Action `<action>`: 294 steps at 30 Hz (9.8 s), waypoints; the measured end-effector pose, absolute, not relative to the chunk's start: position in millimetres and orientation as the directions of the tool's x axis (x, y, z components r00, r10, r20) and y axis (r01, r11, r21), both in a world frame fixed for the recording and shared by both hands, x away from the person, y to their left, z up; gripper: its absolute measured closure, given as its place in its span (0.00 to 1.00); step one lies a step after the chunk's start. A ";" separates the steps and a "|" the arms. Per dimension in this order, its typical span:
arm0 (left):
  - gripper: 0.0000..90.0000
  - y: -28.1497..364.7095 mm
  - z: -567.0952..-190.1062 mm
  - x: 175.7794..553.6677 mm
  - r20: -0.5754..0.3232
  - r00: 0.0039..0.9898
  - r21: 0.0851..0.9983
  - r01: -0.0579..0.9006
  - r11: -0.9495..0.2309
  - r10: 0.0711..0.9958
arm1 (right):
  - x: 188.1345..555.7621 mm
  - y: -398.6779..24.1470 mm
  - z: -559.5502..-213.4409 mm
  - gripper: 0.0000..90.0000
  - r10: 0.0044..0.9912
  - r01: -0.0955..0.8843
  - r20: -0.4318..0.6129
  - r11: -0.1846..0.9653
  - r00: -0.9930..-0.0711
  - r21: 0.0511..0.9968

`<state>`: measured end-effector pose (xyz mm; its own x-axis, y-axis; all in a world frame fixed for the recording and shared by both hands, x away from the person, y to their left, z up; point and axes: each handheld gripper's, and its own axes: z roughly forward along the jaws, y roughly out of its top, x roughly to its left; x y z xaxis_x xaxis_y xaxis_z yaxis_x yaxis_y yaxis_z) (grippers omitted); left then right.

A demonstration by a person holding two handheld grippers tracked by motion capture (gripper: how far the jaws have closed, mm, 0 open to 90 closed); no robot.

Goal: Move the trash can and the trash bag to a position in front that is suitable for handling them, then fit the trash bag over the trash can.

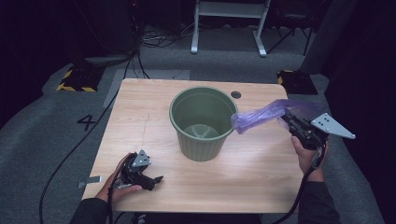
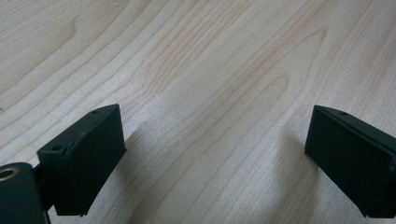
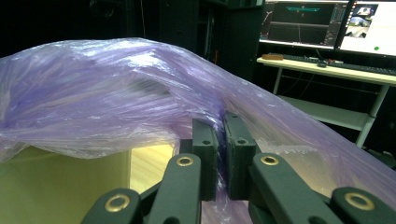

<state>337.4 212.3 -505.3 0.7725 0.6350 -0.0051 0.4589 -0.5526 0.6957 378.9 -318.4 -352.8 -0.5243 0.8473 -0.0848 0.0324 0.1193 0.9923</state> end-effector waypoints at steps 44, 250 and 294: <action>0.05 212.3 -505.4 337.6 -0.006 0.774 0.696 0.458 -0.553 0.634 | 402.6 -247.5 -354.3 0.95 0.800 0.042 -0.182 0.251 -0.572 0.967; 0.99 115.3 -337.5 408.5 0.204 0.791 0.865 0.130 -0.484 0.577 | 365.5 -241.6 -405.4 0.34 0.675 0.087 -0.280 0.455 -0.682 0.886; 0.34 88.4 -317.8 399.6 0.133 0.846 0.900 0.115 -0.420 0.517 | 353.8 -216.9 -331.8 0.97 0.717 -0.133 -0.468 0.473 -0.517 0.871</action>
<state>399.6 88.4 -317.8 0.8456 0.5169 0.1335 0.1145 -0.4199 0.9003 353.8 -216.9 -331.8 -0.5169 0.7166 -0.4683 -0.1327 0.4733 0.8708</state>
